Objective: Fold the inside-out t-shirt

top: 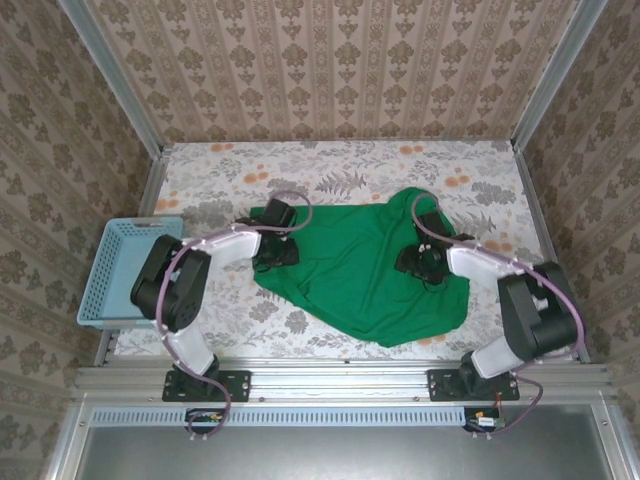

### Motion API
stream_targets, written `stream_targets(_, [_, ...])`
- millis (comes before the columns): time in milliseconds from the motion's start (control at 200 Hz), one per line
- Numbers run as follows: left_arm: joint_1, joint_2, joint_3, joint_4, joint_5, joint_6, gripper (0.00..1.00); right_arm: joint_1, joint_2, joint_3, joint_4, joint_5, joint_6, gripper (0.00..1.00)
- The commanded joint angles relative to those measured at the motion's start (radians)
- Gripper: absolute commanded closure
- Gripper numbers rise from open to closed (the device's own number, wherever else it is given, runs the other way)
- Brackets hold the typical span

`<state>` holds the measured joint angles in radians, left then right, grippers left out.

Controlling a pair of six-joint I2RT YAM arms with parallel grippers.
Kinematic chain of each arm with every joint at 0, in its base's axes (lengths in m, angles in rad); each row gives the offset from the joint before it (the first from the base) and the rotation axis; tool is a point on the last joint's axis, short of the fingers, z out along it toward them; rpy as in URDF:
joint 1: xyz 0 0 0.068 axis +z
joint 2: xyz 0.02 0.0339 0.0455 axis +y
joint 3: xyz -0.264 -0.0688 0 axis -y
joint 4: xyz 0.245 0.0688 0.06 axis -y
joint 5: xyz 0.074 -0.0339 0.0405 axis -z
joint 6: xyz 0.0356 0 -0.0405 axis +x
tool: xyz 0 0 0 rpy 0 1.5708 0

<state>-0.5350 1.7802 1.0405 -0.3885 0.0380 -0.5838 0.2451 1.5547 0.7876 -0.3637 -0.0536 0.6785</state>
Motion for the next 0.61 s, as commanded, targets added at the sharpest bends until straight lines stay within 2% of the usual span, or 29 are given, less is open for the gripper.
stream_targets(0, [0.062, 0.081, 0.108, 0.056, 0.060, -0.003, 0.81, -0.047, 0.141, 0.124, 0.061, -0.033, 0.037, 0.39])
stream_targets(45, [0.074, 0.125, 0.155, 0.052, 0.089, -0.008, 0.86, -0.060, 0.205, 0.184, 0.049, -0.028, 0.035, 0.39])
stream_targets(60, [0.104, 0.138, 0.169, 0.057, 0.103, -0.008, 0.86, -0.064, 0.224, 0.206, 0.039, -0.028, 0.032, 0.40])
stream_targets(190, [0.153, 0.230, 0.318, 0.011, 0.136, -0.003, 0.87, -0.092, 0.354, 0.391, -0.021, -0.010, 0.017, 0.42])
stream_targets(235, [0.165, 0.247, 0.367, -0.026, 0.133, 0.002, 0.82, -0.106, 0.392, 0.449, -0.041, -0.009, 0.012, 0.43])
stream_targets(305, [0.175, 0.229, 0.405, -0.073, 0.097, 0.019, 0.65, -0.119, 0.420, 0.509, -0.060, -0.020, -0.002, 0.44])
stream_targets(430, [0.123, 0.077, 0.331, -0.132, -0.072, 0.065, 0.49, -0.116, 0.336, 0.496, -0.068, -0.004, -0.046, 0.43])
stream_targets(490, [0.088, -0.007, 0.255, -0.139, -0.130, 0.066, 0.46, -0.108, 0.237, 0.430, -0.055, 0.004, -0.071, 0.39])
stream_targets(505, [0.056, -0.029, 0.236, -0.137, -0.140, 0.065, 0.45, -0.106, 0.220, 0.419, -0.053, 0.009, -0.072, 0.38])
stream_targets(600, [-0.028, -0.123, 0.127, -0.124, -0.162, 0.035, 0.46, -0.085, 0.072, 0.304, -0.040, 0.028, -0.089, 0.33])
